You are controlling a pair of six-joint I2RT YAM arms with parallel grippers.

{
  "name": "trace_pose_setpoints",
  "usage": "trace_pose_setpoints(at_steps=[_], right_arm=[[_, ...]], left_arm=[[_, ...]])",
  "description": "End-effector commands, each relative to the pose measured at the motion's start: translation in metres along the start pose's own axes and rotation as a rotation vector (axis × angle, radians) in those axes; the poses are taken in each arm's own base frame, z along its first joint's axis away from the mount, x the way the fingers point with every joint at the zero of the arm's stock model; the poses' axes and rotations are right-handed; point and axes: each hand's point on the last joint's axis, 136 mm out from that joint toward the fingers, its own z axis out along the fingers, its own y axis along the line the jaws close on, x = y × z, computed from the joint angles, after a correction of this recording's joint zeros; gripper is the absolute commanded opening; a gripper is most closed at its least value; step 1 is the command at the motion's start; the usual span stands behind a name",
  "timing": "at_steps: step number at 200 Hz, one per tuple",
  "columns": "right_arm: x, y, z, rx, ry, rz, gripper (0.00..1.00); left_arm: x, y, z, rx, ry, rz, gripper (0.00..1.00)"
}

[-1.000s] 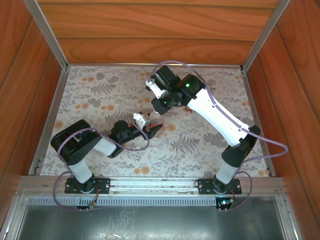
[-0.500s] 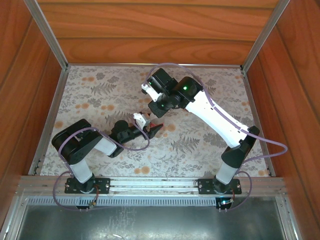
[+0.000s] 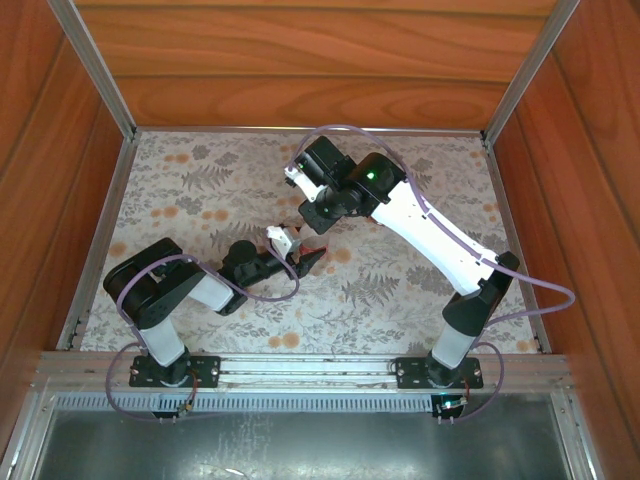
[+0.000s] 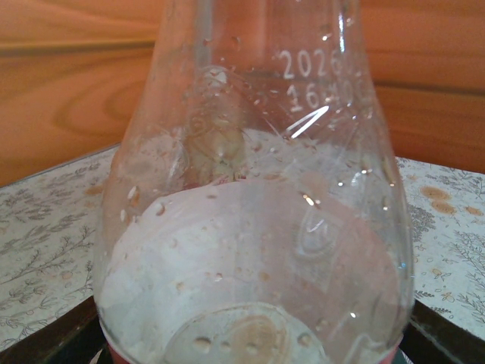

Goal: Screw on the bottle caps

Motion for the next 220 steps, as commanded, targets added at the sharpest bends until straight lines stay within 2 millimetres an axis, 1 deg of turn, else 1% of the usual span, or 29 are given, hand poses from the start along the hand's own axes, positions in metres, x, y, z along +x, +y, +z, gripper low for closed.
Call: trace_pose_setpoints(at_steps=[1,34,86,135,161,220], right_arm=[[0.006,-0.001,-0.003,0.012,0.012,-0.014,0.38],[0.010,-0.002,0.002,0.021,0.026,-0.015,0.38],[0.009,0.000,0.004,0.012,0.017,-0.010,0.38],[0.002,-0.001,-0.001,0.013,-0.005,-0.002,0.35],[0.001,-0.001,0.001,0.012,0.017,-0.003,0.35],[0.011,0.002,0.009,0.005,0.119,-0.013,0.35]], left_arm=[[0.034,-0.006,-0.001,0.016,0.116,-0.036,0.71],[0.035,-0.006,-0.001,0.017,0.117,-0.037,0.71],[0.034,-0.006,-0.001,0.017,0.117,-0.038,0.71],[0.035,-0.008,-0.001,0.028,0.117,-0.037,0.71],[0.036,-0.008,-0.001,0.032,0.120,-0.026,0.71],[0.038,-0.009,-0.001,0.035,0.124,-0.020,0.71]])
